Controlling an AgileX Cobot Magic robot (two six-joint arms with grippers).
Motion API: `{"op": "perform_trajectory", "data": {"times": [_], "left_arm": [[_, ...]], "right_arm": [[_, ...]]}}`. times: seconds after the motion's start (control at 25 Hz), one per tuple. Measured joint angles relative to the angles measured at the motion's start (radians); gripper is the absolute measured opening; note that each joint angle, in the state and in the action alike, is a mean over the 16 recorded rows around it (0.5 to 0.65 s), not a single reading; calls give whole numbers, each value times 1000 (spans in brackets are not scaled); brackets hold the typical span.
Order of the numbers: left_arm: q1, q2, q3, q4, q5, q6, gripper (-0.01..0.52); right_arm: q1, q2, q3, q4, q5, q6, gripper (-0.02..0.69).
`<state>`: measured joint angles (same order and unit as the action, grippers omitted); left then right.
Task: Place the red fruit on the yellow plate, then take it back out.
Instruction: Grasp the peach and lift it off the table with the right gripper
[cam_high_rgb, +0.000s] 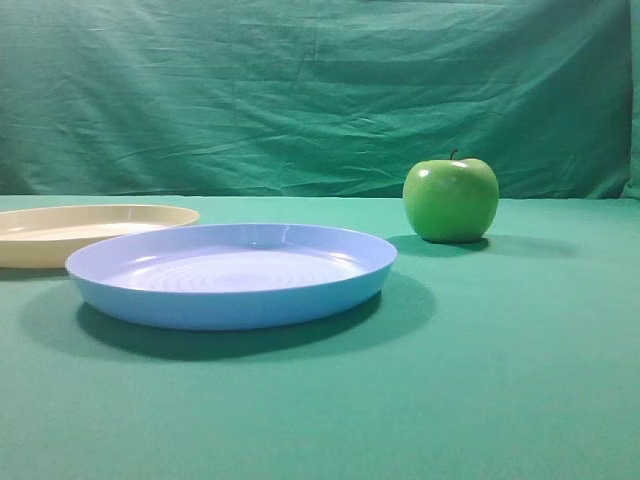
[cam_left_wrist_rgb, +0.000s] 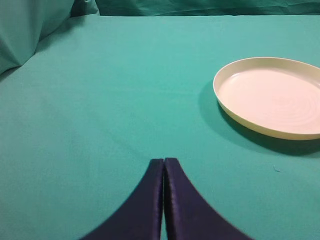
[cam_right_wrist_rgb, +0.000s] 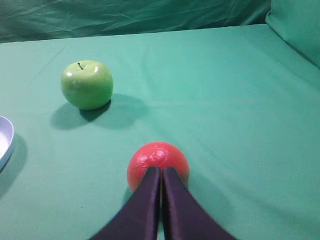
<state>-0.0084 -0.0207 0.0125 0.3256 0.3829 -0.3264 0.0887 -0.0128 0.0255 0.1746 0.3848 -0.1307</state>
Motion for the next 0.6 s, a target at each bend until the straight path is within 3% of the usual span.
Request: {"op": "perform_trajectory", "data": {"times": [0.6], "left_arm": [[0,0,0,0,0,0,0]], "right_arm": [[0,0,0,-3,-2,-2,0]]}}
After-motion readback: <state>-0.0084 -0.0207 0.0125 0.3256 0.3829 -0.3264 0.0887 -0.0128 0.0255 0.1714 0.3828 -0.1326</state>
